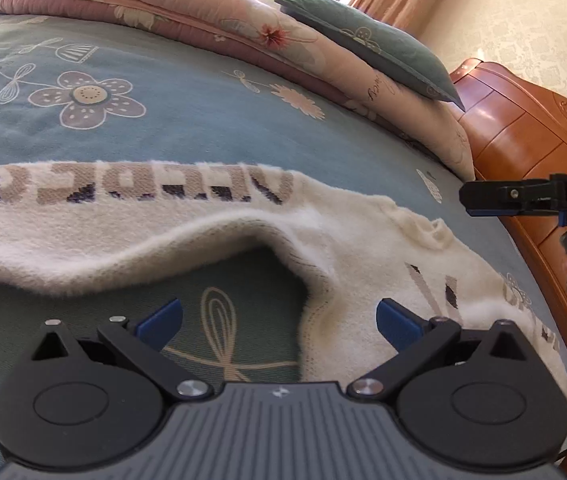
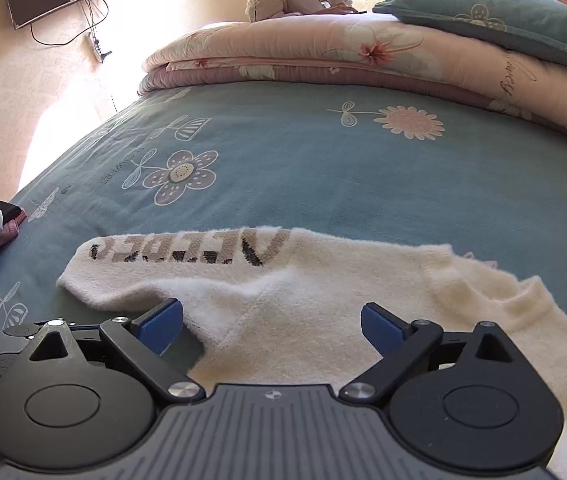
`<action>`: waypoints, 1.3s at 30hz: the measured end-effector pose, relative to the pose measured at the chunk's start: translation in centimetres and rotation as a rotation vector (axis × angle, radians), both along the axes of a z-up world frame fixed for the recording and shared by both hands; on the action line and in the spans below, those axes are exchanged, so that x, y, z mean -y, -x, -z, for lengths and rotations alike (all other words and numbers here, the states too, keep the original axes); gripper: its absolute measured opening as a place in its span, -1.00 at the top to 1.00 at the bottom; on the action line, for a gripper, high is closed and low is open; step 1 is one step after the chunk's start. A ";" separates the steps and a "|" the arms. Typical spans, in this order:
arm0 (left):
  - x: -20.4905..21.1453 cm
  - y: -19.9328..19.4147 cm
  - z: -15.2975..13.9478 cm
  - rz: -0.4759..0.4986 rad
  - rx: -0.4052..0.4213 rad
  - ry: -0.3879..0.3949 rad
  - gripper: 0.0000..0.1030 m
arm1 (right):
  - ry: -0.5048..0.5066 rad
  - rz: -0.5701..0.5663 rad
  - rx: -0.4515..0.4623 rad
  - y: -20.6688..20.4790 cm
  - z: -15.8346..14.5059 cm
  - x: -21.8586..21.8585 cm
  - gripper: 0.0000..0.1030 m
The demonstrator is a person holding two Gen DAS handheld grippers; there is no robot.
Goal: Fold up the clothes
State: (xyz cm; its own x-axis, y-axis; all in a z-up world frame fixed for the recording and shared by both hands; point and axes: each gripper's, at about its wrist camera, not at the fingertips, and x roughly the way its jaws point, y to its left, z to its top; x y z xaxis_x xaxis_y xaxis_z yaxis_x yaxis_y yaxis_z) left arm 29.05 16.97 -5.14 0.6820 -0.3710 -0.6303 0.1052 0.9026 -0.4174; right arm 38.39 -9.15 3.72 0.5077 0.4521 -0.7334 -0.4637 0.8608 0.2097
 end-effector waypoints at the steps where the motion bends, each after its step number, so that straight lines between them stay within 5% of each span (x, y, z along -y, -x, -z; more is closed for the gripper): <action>1: -0.8 0.0 0.1 -0.021 0.001 0.003 -0.99 | 0.017 -0.015 -0.015 -1.3 0.9 -1.8 -0.72; 5: -4.6 -0.2 0.8 -0.100 -0.003 0.077 -0.99 | 0.098 -0.104 -0.100 -4.2 5.0 -8.6 -0.22; 8: -6.3 -0.5 1.4 -0.170 -0.024 0.038 -0.99 | 0.153 -0.187 -0.156 -4.4 7.9 -11.3 0.01; 15: -8.0 -1.0 2.1 -0.218 -0.040 0.046 -0.99 | 0.287 -0.303 -0.240 -4.2 10.7 -13.6 0.00; 23: -9.7 0.0 1.6 -0.266 -0.033 0.097 -0.99 | 0.196 -0.276 -0.133 -4.2 6.2 -14.1 -0.02; 29: -11.7 -0.1 2.4 -0.305 -0.074 0.183 -0.99 | 0.295 -0.260 -0.173 -3.8 10.7 -16.4 -0.08; 33: -13.3 -0.3 2.9 -0.399 -0.075 0.206 -0.99 | 0.252 -0.235 -0.137 -3.4 10.1 -15.5 -0.11; 39: -16.0 -1.7 5.2 -0.467 -0.102 0.394 -0.99 | 0.116 -0.187 -0.120 -2.6 8.2 -11.8 -0.11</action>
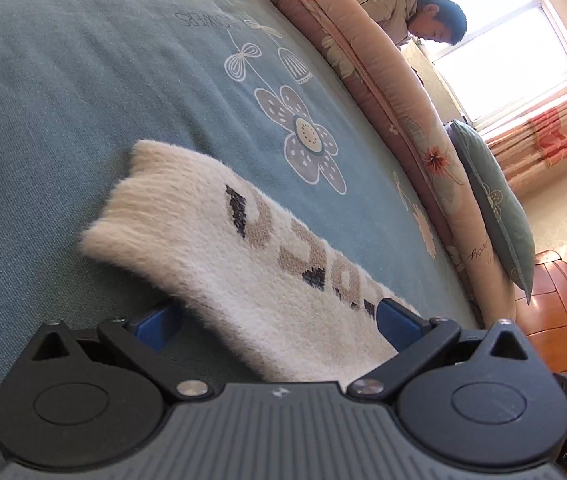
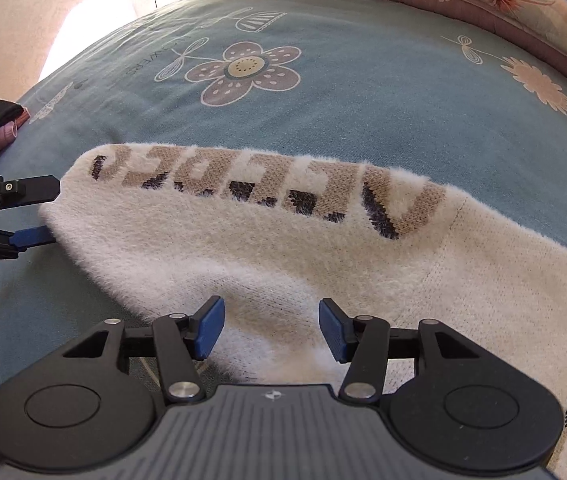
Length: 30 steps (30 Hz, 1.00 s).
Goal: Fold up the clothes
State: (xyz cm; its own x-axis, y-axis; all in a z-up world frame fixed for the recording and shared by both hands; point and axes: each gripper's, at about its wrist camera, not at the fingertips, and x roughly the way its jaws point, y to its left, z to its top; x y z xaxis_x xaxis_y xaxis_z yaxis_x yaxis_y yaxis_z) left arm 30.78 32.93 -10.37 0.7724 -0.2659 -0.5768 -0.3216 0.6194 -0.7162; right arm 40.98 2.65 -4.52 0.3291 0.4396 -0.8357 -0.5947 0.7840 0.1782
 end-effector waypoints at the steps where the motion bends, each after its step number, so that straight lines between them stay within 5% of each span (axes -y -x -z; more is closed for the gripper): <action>1: -0.3 -0.3 0.4 -0.010 0.008 0.023 -0.99 | -0.019 0.008 0.002 0.2 -0.1 0.5 -0.11; 3: -0.6 -0.9 1.1 -0.034 0.026 0.051 -0.99 | -0.050 0.021 0.000 0.7 -0.3 1.3 -0.11; 10: 0.3 -3.8 0.6 0.023 0.022 -0.070 -0.94 | -0.072 0.014 0.028 2.3 -1.1 3.0 -0.11; 12: 0.7 -4.1 0.2 0.039 0.011 -0.120 -0.63 | -0.066 0.007 0.032 2.5 -1.1 3.3 -0.10; 14: 0.9 -4.5 0.1 0.051 -0.022 -0.173 0.22 | -0.062 0.003 0.034 2.6 -1.0 3.3 -0.10; 16: 0.5 -4.7 0.0 0.046 -0.028 -0.187 0.73 | -0.067 0.006 0.037 2.6 -1.0 3.2 -0.10; 20: -0.6 -4.9 -0.5 0.029 0.007 -0.183 0.85 | -0.093 0.020 0.048 2.9 -1.0 3.4 -0.10; 30: -0.1 -8.6 -5.1 0.101 0.184 -0.393 0.85 | -0.104 0.108 0.091 3.6 -1.1 5.3 -0.10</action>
